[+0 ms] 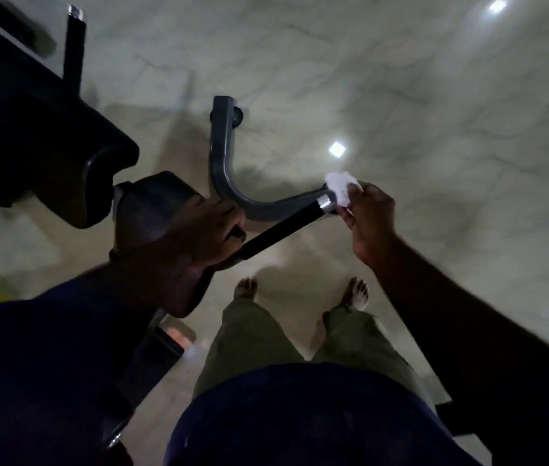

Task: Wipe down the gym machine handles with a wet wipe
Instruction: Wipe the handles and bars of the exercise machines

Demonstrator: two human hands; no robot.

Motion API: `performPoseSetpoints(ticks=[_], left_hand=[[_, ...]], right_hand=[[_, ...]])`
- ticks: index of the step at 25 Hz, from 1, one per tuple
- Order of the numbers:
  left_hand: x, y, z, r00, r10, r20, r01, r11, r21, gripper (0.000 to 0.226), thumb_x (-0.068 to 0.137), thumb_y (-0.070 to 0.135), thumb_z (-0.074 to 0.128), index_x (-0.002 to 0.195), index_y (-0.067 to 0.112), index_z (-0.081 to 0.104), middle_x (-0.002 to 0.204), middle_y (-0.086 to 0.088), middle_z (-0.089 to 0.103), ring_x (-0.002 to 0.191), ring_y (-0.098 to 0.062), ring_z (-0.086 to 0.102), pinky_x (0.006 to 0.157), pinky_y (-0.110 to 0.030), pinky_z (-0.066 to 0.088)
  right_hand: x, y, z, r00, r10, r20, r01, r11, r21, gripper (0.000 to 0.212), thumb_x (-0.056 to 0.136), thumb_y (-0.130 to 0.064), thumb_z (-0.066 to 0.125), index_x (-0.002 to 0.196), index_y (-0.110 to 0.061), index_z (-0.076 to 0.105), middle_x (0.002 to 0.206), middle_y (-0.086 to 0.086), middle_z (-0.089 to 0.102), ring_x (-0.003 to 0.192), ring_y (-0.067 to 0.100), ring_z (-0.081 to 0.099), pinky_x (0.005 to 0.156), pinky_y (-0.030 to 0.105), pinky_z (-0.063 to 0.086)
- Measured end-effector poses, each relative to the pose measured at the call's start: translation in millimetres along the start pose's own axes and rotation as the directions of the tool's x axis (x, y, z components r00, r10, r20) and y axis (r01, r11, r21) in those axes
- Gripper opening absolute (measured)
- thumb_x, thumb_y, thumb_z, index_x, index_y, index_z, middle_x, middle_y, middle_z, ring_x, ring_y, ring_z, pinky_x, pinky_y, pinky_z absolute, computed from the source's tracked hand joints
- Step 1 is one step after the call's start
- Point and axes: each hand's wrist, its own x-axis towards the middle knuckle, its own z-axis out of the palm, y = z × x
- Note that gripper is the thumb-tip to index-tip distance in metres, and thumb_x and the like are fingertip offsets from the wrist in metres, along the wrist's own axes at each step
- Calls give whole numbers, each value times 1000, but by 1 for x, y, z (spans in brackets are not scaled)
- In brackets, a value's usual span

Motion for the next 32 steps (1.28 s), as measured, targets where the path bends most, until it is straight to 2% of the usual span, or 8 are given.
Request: performPoseSetpoints(ticks=[2,4,11,16,20,23,26,32], left_hand=[[20,46,-8,967,-239,91,256,926,-279,42,89,56,46,114,25,61,106,-1,67,100,-28,66,82,-40,49],[39,98,-4,923,-313,223,383,792,-476,53,94,60,45,132,24,51,120,-6,66,110,-30,65,89,-44,54],[65,122,18,848,-498,180,478,571,-668,70,97,80,14,121,30,57,116,-4,69,109,-25,66,96,-51,52],[114,133,-17,791,-512,334,501,232,-834,42,110,33,45,134,4,63,139,-19,62,127,-29,58,96,-21,38],[161,131,-55,760,-550,347,308,-165,-937,31,108,23,50,117,-1,67,105,-18,74,72,-9,67,64,-18,47],[191,118,-97,813,-483,326,80,-462,-883,31,98,33,66,120,11,69,109,-10,78,88,-22,72,81,-35,53],[216,102,-144,873,-448,195,2,-397,-918,32,88,32,80,115,16,73,114,-9,77,103,-26,74,90,-40,57],[258,50,-215,756,-649,80,-165,-307,-937,10,93,12,75,88,12,66,82,-10,74,78,-18,74,77,-36,58]], right_hand=[[6,-8,-18,846,-439,302,533,696,-481,20,86,-12,63,99,-8,77,96,10,78,87,18,70,80,26,51],[5,-1,-22,735,-456,502,675,565,-475,25,80,3,63,100,-8,73,91,12,75,85,18,65,79,28,51],[14,-9,-15,771,-162,615,528,703,-477,34,102,-10,56,134,-4,66,129,13,71,119,23,66,104,8,35],[73,-65,-16,683,477,553,-264,867,-421,28,105,-1,52,129,9,59,118,24,67,84,23,73,74,27,64],[115,-143,-17,732,420,536,-164,873,-459,23,104,-12,58,122,-2,67,117,20,74,93,27,72,79,32,61],[138,-198,-16,781,313,540,-74,905,-419,15,101,-12,63,112,-14,74,104,4,77,90,15,70,80,26,56],[150,-250,-5,773,266,576,-38,926,-376,14,98,-13,67,108,-17,76,97,-2,77,87,11,69,80,23,51],[194,-335,46,725,176,666,128,916,-381,16,94,-19,73,108,-10,75,87,4,75,80,19,69,77,30,55]])
